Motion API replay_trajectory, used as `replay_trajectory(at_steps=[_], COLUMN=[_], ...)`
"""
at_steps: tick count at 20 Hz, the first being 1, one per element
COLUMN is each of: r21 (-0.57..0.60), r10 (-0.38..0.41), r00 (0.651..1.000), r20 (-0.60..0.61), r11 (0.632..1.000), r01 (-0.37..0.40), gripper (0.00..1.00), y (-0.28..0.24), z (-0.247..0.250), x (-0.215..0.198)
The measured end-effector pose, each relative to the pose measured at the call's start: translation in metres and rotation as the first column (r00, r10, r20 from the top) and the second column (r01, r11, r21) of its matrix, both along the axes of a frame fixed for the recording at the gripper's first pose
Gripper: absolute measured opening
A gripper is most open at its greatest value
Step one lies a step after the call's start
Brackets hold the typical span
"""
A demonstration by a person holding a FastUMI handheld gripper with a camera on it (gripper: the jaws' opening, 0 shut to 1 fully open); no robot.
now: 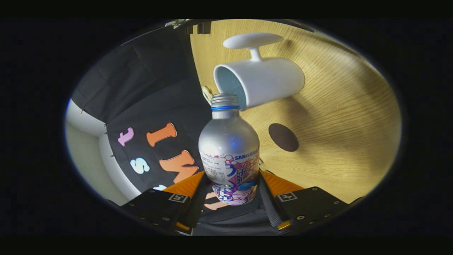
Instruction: Take the bottle from table, then pour the juice into the cup, finally place the bottle on the coaster
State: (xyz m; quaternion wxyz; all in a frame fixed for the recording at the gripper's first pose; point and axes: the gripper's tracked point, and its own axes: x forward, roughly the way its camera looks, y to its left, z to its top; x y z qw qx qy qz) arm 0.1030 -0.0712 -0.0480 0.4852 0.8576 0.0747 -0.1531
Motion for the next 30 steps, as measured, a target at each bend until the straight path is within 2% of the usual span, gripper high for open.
replay_trajectory(at_steps=[30], r21=[0.148], r10=[-0.078], r00=[0.997], r20=[0.022], r11=[0.986], r01=[0.074], gripper=[0.75], y=[-0.016], z=[0.021], x=[0.013])
